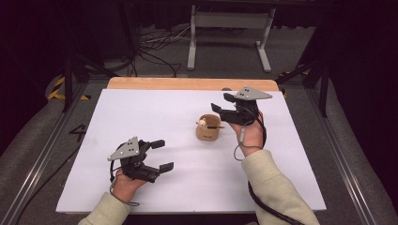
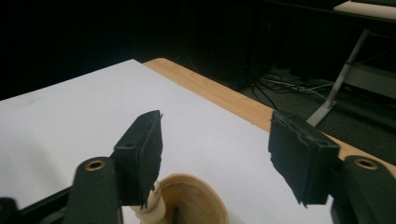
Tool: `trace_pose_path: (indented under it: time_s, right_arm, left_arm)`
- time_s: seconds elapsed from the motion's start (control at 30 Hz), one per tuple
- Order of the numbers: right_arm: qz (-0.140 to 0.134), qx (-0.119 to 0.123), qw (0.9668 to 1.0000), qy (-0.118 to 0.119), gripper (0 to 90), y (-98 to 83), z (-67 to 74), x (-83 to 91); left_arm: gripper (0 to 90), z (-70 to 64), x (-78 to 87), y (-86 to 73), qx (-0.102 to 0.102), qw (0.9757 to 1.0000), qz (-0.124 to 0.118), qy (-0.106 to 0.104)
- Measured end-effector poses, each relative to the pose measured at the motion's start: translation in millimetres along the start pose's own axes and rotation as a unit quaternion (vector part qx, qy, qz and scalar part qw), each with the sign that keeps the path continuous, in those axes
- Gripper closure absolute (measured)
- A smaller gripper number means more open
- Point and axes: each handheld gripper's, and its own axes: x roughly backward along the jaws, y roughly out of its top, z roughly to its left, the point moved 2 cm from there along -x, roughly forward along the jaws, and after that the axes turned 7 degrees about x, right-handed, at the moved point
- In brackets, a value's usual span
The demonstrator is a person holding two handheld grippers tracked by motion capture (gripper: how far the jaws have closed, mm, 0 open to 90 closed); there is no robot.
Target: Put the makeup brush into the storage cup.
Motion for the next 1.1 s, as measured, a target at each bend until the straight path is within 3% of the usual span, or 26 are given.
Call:
trace_pose_path:
  time_s: [0.3, 0.6, 1.1]
  right_arm:
    - [-0.023, 0.024, 0.9992, 0.02, 24.5, 5.9, 6.7, 25.6]
    - [-0.051, 0.031, 0.9979, 0.026, 10.7, 0.8, 11.1, 56.2]
    - [-0.079, 0.032, 0.9955, 0.041, 5.3, -20.6, 17.1, 104.3]
  left_arm:
    - [8.6, -3.1, 10.9, 1.5, 0.001, 1.0, 0.002, 0.005]
    - [4.1, -5.5, 27.5, 2.3, 0.001, 0.9998, -0.002, 0.02]
    - [2.0, -3.5, 57.8, -2.2, 0.006, 0.9989, -0.016, 0.045]
